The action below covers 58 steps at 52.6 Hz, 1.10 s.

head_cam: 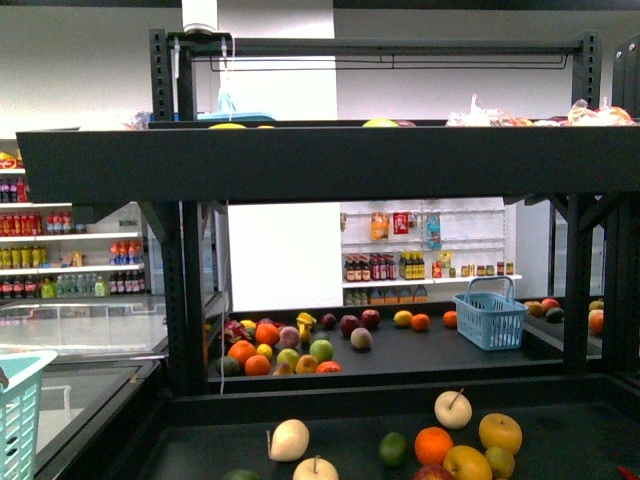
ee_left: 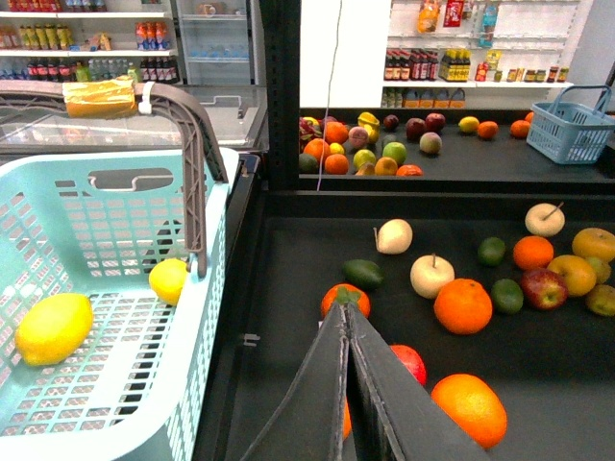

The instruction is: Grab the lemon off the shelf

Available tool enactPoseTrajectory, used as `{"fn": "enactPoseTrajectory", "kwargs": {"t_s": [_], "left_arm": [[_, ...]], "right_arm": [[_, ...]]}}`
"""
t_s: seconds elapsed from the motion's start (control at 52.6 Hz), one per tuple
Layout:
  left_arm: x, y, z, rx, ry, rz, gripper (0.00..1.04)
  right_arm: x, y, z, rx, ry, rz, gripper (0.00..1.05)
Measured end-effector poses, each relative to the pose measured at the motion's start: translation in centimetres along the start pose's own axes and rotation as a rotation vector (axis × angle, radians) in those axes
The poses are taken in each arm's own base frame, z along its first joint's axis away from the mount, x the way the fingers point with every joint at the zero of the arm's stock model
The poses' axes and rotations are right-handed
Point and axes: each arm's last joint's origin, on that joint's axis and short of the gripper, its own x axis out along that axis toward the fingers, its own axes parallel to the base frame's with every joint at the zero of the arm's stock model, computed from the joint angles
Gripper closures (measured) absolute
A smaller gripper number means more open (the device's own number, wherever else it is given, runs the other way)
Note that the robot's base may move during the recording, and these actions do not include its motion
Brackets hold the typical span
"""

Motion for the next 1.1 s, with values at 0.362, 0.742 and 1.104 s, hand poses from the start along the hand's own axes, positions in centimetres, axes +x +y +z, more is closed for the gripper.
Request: {"fn": "enactPoseTrajectory", "kwargs": {"t_s": [0.362,0.742,1.104], "left_arm": [[-1.7,1.5,-2.4,-0.001,-0.009,0.001,1.03],[-2.8,1.5,-3.6,-0.001,-0.009,0.002,1.03],[-3.4,1.5,-4.4,-0.001,-0.021,0.002,1.03]], "right_arm": [[0.0,0.0,0.0,0.000,0.000,0.000,0.08],[0.0,0.0,0.0,0.000,0.000,0.000,0.08],[0.0,0.0,0.0,0.000,0.000,0.000,0.08]]}}
